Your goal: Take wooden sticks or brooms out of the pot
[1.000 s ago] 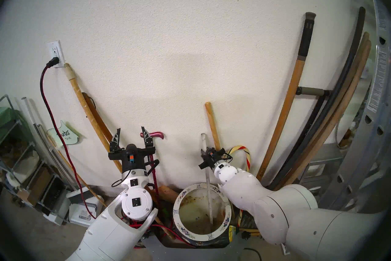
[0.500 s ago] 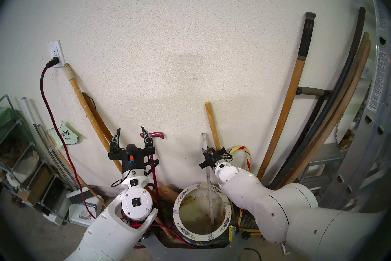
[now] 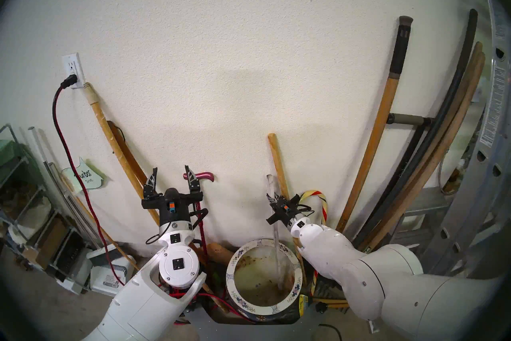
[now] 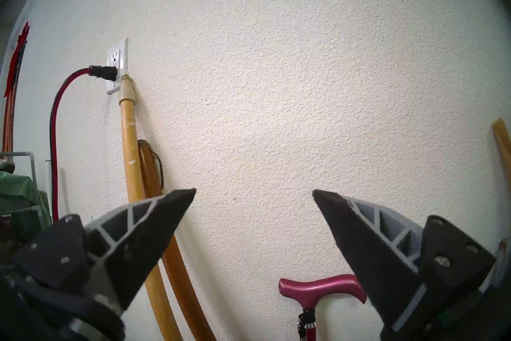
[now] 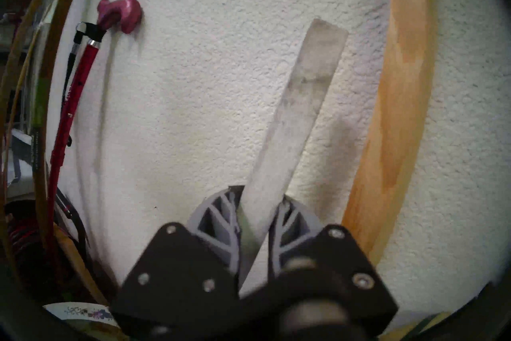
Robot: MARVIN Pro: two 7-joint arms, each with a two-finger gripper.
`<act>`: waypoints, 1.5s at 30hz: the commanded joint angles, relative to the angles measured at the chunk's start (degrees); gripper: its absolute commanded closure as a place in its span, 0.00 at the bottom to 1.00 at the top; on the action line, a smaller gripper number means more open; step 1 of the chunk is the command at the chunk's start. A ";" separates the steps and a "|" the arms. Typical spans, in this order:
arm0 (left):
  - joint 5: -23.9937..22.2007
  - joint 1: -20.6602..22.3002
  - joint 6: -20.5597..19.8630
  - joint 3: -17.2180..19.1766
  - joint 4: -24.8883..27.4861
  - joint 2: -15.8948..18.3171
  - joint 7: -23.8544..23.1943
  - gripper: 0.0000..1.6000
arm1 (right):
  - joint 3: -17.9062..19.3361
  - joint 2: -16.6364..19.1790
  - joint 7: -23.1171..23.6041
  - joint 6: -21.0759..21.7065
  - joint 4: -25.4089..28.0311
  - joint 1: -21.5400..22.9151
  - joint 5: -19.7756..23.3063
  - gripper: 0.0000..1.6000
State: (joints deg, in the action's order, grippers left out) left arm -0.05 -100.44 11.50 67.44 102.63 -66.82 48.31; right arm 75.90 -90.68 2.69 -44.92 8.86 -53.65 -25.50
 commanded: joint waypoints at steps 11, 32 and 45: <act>-0.20 0.22 -0.13 -0.32 -0.03 0.32 0.30 0.00 | 1.96 2.13 6.26 -10.08 -0.26 -4.45 2.44 1.00; -0.71 0.49 -0.07 -0.94 0.00 0.98 0.97 0.00 | 4.83 2.29 13.64 -10.08 10.88 -9.63 6.77 1.00; -1.06 0.67 -0.04 -1.36 0.01 1.42 1.42 0.00 | 7.03 4.01 16.69 -10.08 20.16 -10.39 9.55 1.00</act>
State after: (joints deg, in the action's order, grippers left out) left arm -1.15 -99.83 11.47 66.06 102.63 -65.39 49.76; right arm 82.24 -87.65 18.76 -54.97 24.21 -64.39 -17.29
